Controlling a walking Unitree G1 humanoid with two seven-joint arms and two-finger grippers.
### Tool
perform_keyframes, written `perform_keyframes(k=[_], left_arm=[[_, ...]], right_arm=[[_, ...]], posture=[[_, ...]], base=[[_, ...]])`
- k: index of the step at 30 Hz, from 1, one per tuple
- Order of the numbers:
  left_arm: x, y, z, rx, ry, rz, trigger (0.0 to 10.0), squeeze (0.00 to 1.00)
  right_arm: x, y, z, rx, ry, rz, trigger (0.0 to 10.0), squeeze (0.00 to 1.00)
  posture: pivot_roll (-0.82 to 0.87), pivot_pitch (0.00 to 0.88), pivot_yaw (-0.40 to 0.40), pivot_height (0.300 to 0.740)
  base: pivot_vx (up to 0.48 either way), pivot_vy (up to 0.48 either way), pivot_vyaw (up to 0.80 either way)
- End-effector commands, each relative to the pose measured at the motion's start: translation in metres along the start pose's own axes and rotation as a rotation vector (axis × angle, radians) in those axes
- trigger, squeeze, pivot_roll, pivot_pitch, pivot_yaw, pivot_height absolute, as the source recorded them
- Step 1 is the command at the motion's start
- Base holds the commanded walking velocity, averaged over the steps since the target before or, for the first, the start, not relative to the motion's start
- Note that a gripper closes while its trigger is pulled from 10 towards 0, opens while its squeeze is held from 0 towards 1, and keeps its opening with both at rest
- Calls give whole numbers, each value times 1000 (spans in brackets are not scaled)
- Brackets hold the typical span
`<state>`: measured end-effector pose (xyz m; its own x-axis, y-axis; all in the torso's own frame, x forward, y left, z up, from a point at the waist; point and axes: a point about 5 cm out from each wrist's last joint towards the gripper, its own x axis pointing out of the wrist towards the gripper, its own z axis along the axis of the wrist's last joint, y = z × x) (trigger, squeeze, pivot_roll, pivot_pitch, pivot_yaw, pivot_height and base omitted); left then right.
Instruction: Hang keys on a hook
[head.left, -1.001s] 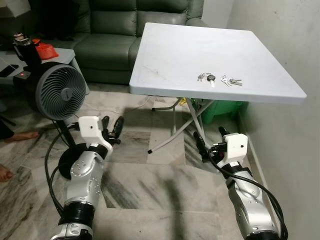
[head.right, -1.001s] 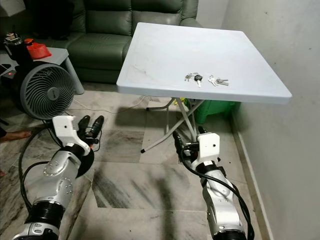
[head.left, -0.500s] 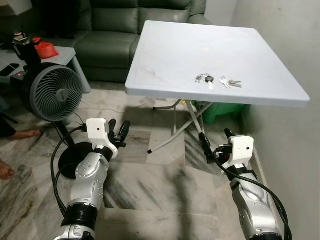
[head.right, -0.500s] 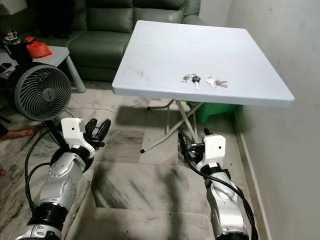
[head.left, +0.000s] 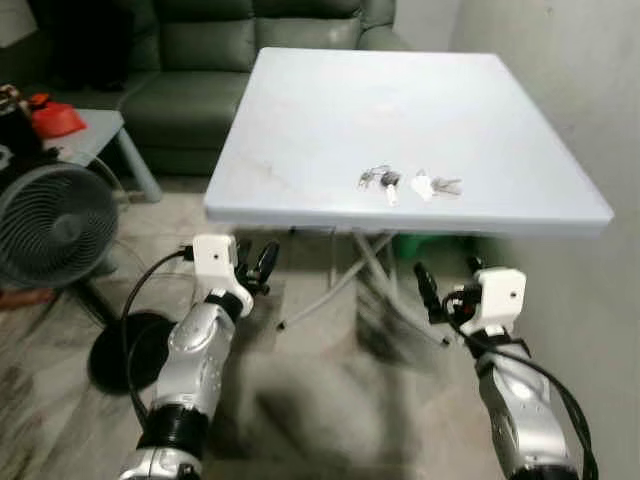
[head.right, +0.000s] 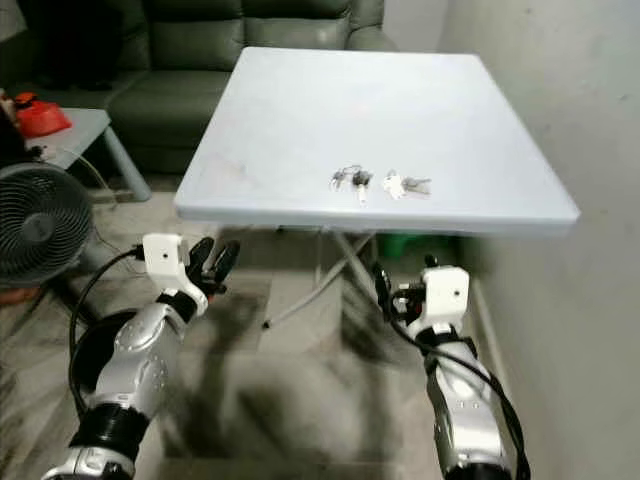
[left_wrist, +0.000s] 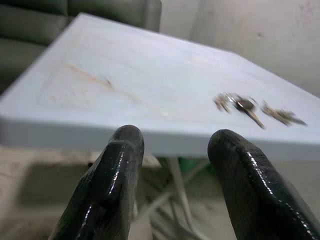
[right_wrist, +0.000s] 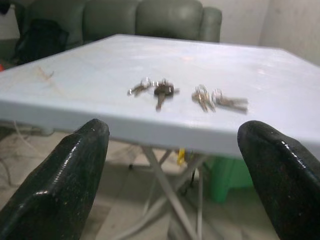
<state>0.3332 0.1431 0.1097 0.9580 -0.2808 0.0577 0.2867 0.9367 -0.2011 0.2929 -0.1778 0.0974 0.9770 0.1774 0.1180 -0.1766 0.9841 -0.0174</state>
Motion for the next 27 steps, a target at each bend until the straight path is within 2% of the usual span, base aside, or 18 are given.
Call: perform_keyframes(k=[1, 5, 13, 15, 27], left_arm=[[-5, 9, -1, 11, 12, 27, 10000, 0], [-5, 9, -1, 9, 11, 26, 10000, 0], [-5, 7, -1, 8, 10, 23, 10000, 0], [-5, 7, -1, 8, 11, 22, 10000, 0], [-4, 6, 0, 18, 0, 26, 10000, 0]], right_arm=[[3, 10, 1, 14, -5, 27, 10000, 0], [5, 11, 2, -21, -6, 40, 10000, 0], [6, 15, 4, -16, -15, 67, 10000, 0], [6, 16, 4, 13, -21, 70, 10000, 0], [7, 14, 5, -3, -22, 75, 10000, 0]], posture=[[-10, 73, 0, 740], [-8, 73, -1, 740], [-6, 69, -5, 740], [-6, 69, -5, 740], [-3, 56, -18, 740]], base=[[405, 0, 0], [404, 0, 0], [404, 0, 766], [401, 0, 0], [369, 0, 0]])
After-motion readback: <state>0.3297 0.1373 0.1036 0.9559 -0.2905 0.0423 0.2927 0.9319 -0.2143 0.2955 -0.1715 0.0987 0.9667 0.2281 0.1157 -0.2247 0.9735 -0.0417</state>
